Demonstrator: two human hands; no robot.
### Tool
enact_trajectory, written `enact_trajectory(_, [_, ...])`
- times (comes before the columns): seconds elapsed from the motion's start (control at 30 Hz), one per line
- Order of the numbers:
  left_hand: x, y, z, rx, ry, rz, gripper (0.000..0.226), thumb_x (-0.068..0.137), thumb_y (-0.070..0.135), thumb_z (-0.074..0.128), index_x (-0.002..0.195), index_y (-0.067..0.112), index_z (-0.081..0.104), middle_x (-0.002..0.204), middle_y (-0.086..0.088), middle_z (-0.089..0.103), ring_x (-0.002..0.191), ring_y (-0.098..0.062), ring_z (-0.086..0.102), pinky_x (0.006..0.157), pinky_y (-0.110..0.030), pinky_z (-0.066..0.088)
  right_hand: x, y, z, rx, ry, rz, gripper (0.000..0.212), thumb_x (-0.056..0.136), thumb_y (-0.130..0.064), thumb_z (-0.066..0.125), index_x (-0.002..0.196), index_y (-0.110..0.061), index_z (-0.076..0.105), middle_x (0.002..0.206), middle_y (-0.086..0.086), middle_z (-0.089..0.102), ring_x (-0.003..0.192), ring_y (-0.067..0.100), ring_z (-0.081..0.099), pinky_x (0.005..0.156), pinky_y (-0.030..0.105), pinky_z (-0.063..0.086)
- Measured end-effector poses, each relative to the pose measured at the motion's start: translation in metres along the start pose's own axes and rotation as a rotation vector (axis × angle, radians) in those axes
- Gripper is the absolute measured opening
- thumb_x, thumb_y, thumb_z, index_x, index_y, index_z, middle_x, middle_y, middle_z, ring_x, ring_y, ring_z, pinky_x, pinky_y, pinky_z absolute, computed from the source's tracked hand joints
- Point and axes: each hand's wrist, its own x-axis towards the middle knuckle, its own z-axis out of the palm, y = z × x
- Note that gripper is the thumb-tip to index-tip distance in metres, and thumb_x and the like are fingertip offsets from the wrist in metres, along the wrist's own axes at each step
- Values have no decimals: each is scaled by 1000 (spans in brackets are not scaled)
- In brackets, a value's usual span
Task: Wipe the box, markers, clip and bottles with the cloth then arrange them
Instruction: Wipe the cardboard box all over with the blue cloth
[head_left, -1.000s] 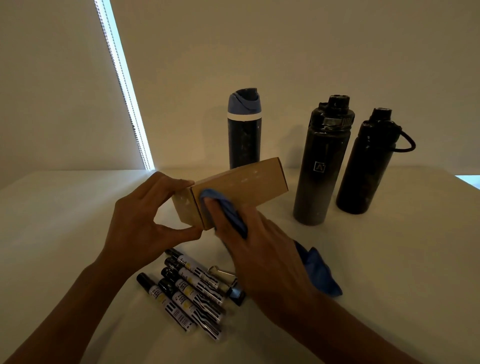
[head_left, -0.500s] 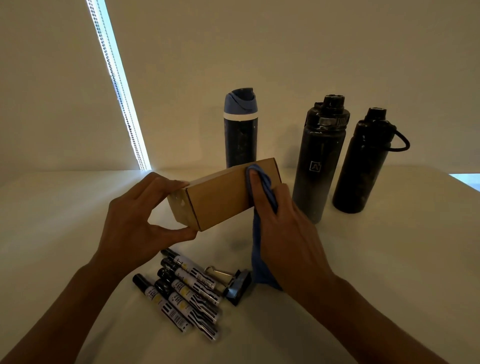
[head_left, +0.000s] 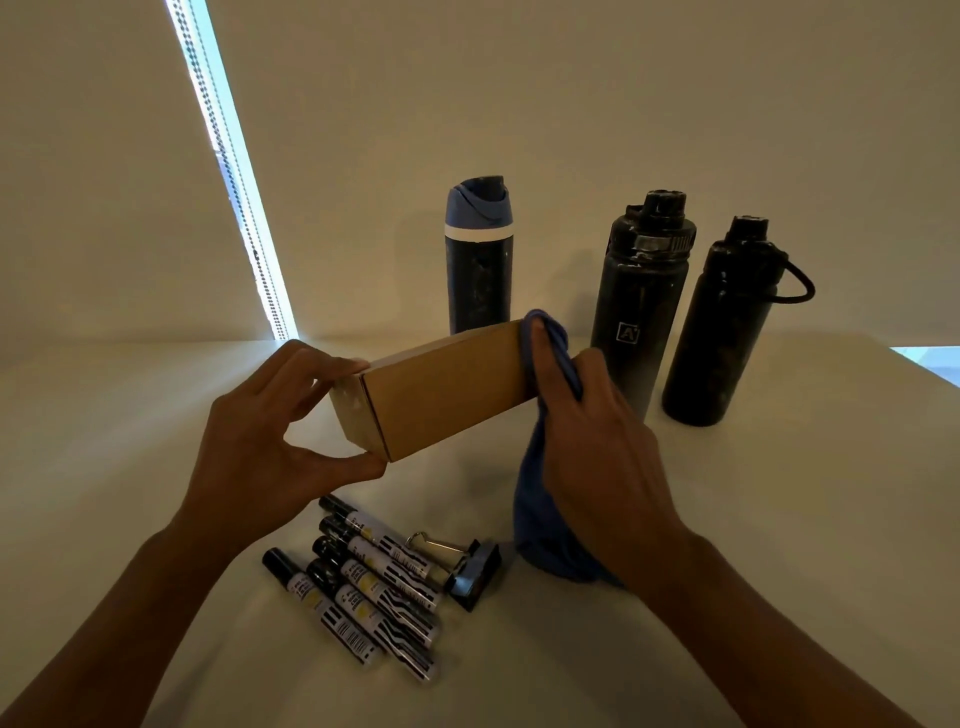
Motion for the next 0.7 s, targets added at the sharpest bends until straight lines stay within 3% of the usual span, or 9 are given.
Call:
enact_trajectory(0.1, [0, 1, 1, -5, 3, -3, 74, 63, 43, 92, 125, 13, 65, 116, 1, 66, 108, -16, 65, 85, -36, 60, -1, 8, 0, -34, 22, 56, 87, 81, -5, 72, 155, -8, 26, 98, 9, 46, 70, 7, 37, 53, 14, 27])
enact_trajectory(0.17, [0, 2, 2, -17, 5, -5, 74, 63, 43, 92, 124, 10, 66, 117, 2, 66, 110, -13, 64, 87, -32, 59, -2, 3, 1, 38, 2, 48, 87, 84, -8, 69, 155, -14, 20, 101, 6, 43, 72, 5, 35, 53, 19, 38])
enact_trajectory(0.23, [-1, 2, 2, -20, 3, -5, 74, 64, 47, 89, 124, 9, 66, 118, 3, 66, 111, -11, 63, 90, -30, 58, -8, -8, 11, 78, -27, 12, 76, 92, -15, 63, 154, -23, 19, 113, 5, 43, 85, 9, 41, 73, 26, 50])
enact_trajectory(0.3, [-1, 1, 1, -22, 2, -7, 74, 65, 50, 87, 124, 9, 65, 118, 3, 65, 112, -9, 62, 91, -29, 58, -10, -14, 19, 266, -203, 86, 63, 99, -23, 57, 150, -32, 21, 130, 2, 41, 103, 12, 40, 98, 32, 45])
enact_trajectory(0.33, [-1, 1, 1, -18, 3, -4, 74, 66, 50, 86, 123, 9, 65, 118, 3, 65, 112, -8, 62, 91, -29, 58, -10, -13, 24, 331, -286, 112, 61, 101, -26, 55, 150, -32, 19, 134, 3, 41, 106, 13, 41, 102, 35, 42])
enact_trajectory(0.4, [0, 1, 0, 3, 9, 4, 73, 66, 49, 87, 124, 9, 65, 116, 1, 65, 110, -9, 62, 89, -29, 58, -2, -13, 24, 383, -203, 96, 53, 104, -23, 50, 149, -23, 22, 125, 9, 47, 101, 13, 49, 96, 33, 44])
enact_trajectory(0.5, [0, 0, 0, 22, 8, 6, 74, 66, 48, 88, 125, 8, 66, 116, 0, 65, 108, -15, 64, 86, -34, 59, 7, -3, 16, 490, -103, 173, 54, 96, -20, 52, 141, 4, 34, 100, 3, 46, 82, -2, 50, 80, 11, 37])
enact_trajectory(0.6, [0, 0, 0, 19, 9, 8, 74, 66, 48, 88, 125, 8, 66, 116, 2, 65, 109, -13, 63, 85, -35, 59, 3, 6, 18, 397, -40, 142, 43, 89, -32, 55, 121, -6, 44, 88, -7, 41, 74, 3, 44, 74, 20, 39])
enact_trajectory(0.7, [0, 0, -1, 17, 21, 3, 74, 64, 46, 90, 123, 9, 66, 114, 1, 65, 106, -18, 64, 82, -40, 60, 6, 7, 18, 287, 6, 109, 48, 94, -25, 56, 135, -4, 44, 92, -5, 37, 69, 2, 38, 59, 13, 38])
